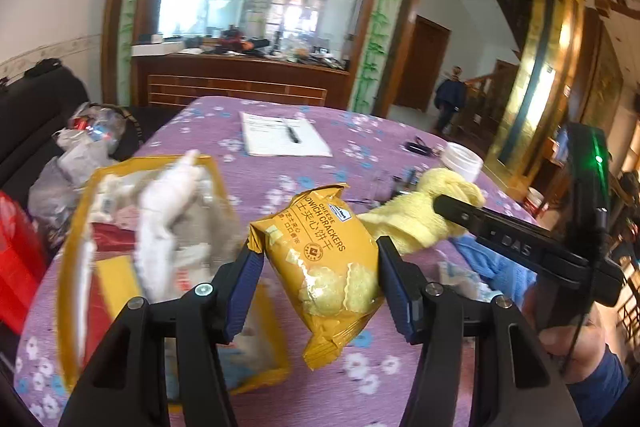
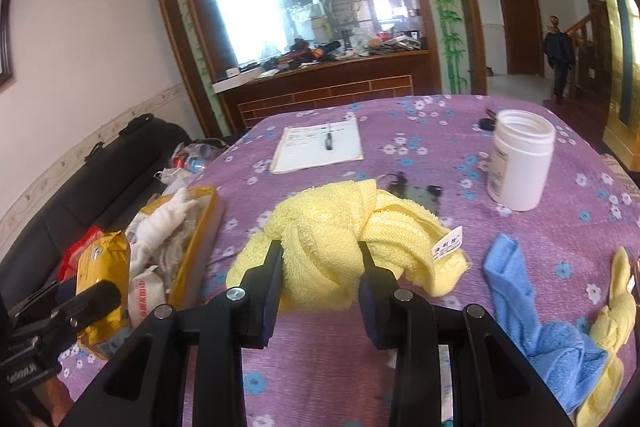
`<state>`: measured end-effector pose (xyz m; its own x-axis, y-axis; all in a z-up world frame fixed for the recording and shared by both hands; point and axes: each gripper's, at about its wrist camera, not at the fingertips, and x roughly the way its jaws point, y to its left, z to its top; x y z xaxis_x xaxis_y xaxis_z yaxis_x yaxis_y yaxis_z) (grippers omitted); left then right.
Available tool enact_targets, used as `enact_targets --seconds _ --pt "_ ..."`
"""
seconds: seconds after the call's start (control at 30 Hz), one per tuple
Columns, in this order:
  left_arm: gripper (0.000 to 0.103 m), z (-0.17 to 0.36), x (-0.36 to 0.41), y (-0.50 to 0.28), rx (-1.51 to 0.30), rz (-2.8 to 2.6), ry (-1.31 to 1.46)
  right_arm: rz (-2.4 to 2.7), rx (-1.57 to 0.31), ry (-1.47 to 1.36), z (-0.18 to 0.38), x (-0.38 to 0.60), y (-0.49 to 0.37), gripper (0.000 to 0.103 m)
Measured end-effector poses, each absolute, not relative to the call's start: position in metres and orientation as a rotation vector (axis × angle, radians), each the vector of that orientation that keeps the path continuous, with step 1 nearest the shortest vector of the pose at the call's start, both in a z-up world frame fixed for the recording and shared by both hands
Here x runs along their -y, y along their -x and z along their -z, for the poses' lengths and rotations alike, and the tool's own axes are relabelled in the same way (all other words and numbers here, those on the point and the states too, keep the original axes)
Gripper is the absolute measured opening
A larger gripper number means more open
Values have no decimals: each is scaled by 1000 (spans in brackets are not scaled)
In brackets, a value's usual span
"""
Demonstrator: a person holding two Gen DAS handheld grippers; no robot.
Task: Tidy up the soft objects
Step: 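Carry the crackers packet and yellow towel toward the foam box with both tools, then lower the packet and towel into the box and open both tools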
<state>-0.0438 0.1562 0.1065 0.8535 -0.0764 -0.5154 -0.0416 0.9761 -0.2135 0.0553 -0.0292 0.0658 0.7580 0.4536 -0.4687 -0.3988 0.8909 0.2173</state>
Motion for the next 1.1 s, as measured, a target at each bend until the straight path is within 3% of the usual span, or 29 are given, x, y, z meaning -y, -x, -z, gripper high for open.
enact_targets --seconds 0.47,1.1 --pt "57 -82 -257 67 -579 -209 301 -713 -573 0 -98 -106 -61 37" --pt "57 -51 -260 65 -636 -193 310 -853 -753 207 -54 -257 -108 38"
